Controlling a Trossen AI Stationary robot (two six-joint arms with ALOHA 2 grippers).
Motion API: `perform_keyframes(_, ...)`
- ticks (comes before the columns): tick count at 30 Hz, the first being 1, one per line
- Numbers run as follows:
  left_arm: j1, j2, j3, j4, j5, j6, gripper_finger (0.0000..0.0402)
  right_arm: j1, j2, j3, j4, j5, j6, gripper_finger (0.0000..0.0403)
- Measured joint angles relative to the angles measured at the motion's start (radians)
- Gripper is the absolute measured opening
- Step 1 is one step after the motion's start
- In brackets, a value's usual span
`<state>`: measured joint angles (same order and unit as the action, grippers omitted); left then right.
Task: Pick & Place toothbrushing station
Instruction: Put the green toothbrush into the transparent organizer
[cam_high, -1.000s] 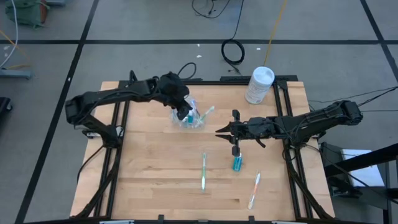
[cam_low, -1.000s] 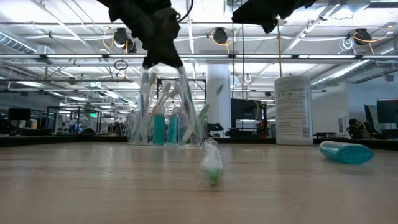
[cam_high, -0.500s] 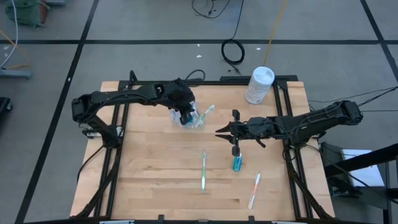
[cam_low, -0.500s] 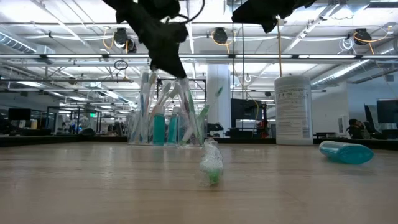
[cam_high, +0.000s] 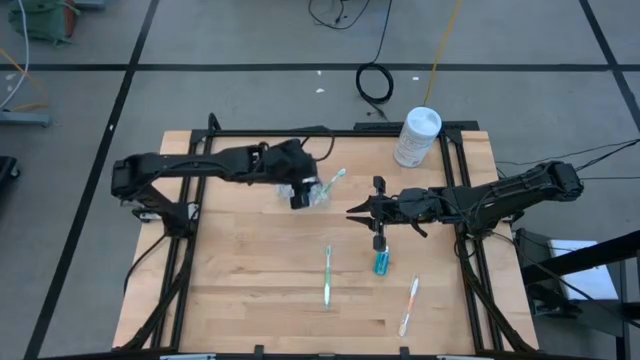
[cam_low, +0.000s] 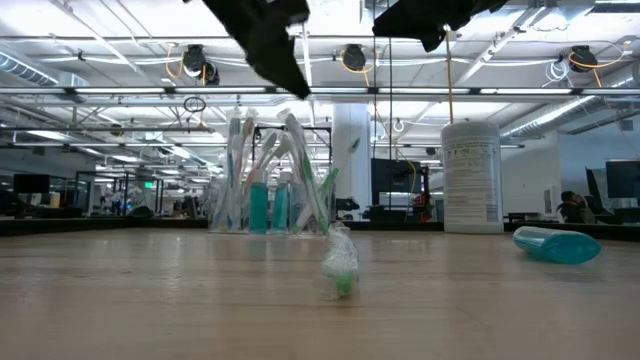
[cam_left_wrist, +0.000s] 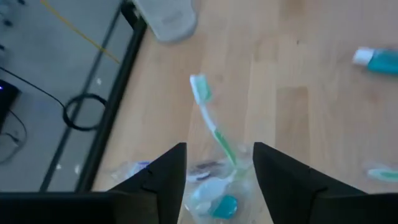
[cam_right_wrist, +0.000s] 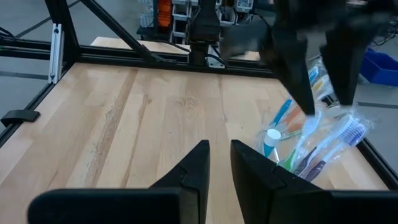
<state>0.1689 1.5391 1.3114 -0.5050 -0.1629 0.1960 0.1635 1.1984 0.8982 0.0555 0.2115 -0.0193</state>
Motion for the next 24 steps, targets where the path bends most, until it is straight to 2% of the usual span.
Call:
perform_keyframes(4,-0.065,-0.047,0.02,0.003,-0.028,-0.068,0.0202,0.0,0.0,0.0,0.0,0.0,0.0,0.0054)
perform_keyframes(9,-0.146,-0.062,0.02,-0.027,0.038,-0.258,0.0196,0.0,0.0,0.0,0.0,0.0,0.0,0.0054)
perform_keyframes(11,-0.178,-0.061,0.02,-0.055,0.06,-0.276,0.0189,0.0,0.0,0.0,0.0,0.0,0.0,0.0054)
perform_keyframes(15,-0.24,-0.048,0.015,-0.109,0.059,-0.349,0.0176,0.0,0.0,0.0,0.0,0.0,0.0,0.0054)
perform_keyframes(19,-0.294,-0.027,-0.009,-0.074,0.057,-0.531,0.0163,0.0,0.0,0.0,-0.001,0.0,0.0,0.0054)
perform_keyframes(24,-0.366,0.039,-0.056,-0.011,0.011,-0.614,0.015,0.0,0.0,0.0,-0.002,0.0,0.0,0.0054)
